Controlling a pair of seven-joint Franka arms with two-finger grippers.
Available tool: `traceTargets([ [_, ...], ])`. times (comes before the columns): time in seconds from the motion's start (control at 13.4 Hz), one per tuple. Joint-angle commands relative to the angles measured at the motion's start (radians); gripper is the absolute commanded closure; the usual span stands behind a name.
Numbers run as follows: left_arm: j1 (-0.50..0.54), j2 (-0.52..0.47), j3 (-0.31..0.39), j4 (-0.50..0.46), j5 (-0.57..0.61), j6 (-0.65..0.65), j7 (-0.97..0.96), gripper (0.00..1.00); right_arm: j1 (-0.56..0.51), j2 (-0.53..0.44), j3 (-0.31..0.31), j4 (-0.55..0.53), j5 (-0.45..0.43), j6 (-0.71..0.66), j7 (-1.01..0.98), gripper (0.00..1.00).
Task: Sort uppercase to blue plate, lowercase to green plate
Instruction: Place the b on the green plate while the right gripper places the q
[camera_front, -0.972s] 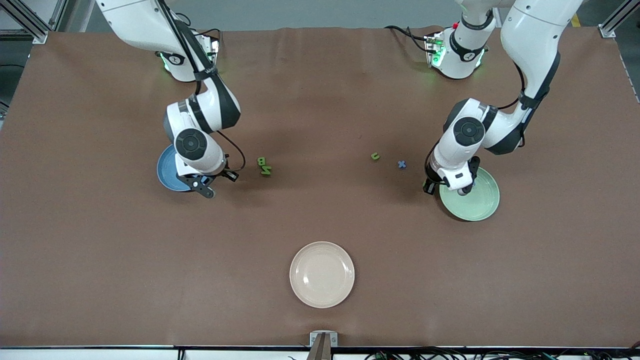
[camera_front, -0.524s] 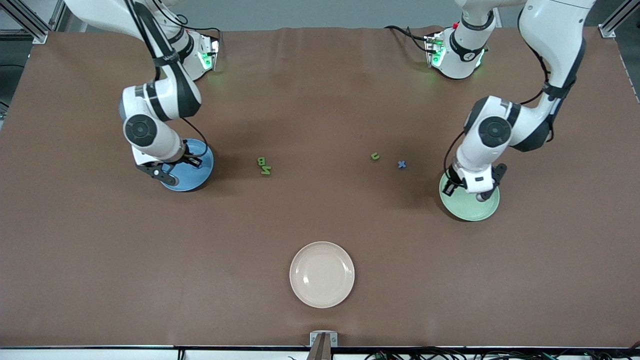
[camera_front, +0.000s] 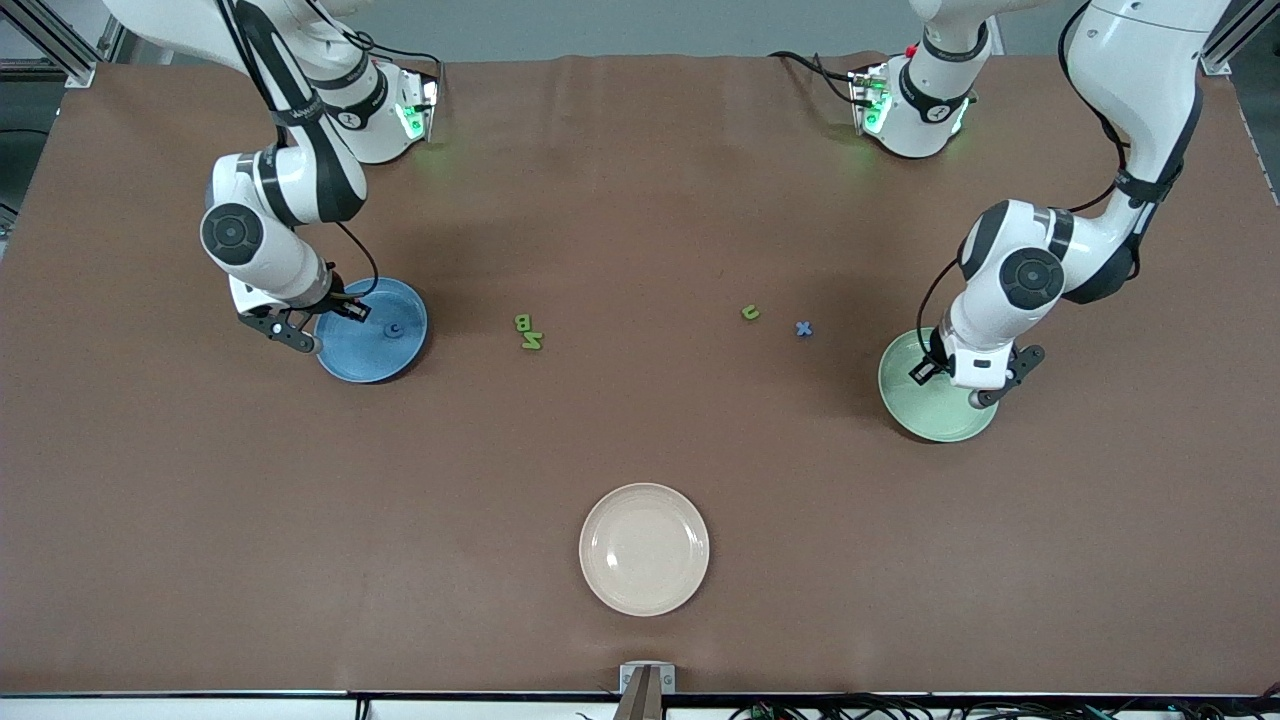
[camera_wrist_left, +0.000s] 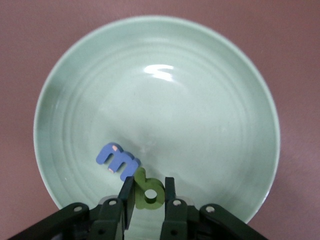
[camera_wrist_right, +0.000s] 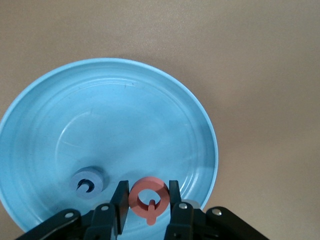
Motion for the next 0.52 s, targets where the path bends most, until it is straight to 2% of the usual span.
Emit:
traceTargets([
  [0.0, 0.008, 0.001, -0.021, -0.016, 0.016, 0.000, 0.009, 0.84, -0.026, -0.034, 0.015, -0.033, -0.022, 0.019, -0.001, 0.97],
  [0.07, 0.008, 0.007, -0.021, -0.018, 0.016, 0.000, 0.009, 0.84, -0.026, -0.034, 0.015, -0.031, -0.022, 0.019, -0.001, 0.79],
  [0.15, 0.008, 0.007, -0.021, -0.018, 0.014, 0.000, 0.009, 0.81, -0.035, -0.034, 0.015, -0.031, -0.022, 0.019, 0.001, 0.42],
  [0.22, 0.008, 0.007, -0.021, -0.018, 0.016, 0.000, 0.009, 0.59, -0.043, -0.034, 0.015, -0.031, -0.022, 0.017, 0.001, 0.00],
  [0.3, 0.008, 0.005, -0.021, -0.016, 0.016, 0.000, 0.009, 0.22, -0.046, -0.034, 0.015, -0.031, -0.022, 0.016, 0.001, 0.00],
  [0.45, 0.008, -0.013, -0.025, -0.016, 0.014, -0.007, -0.005, 0.00, -0.046, -0.034, 0.015, -0.031, -0.022, 0.013, 0.001, 0.00],
])
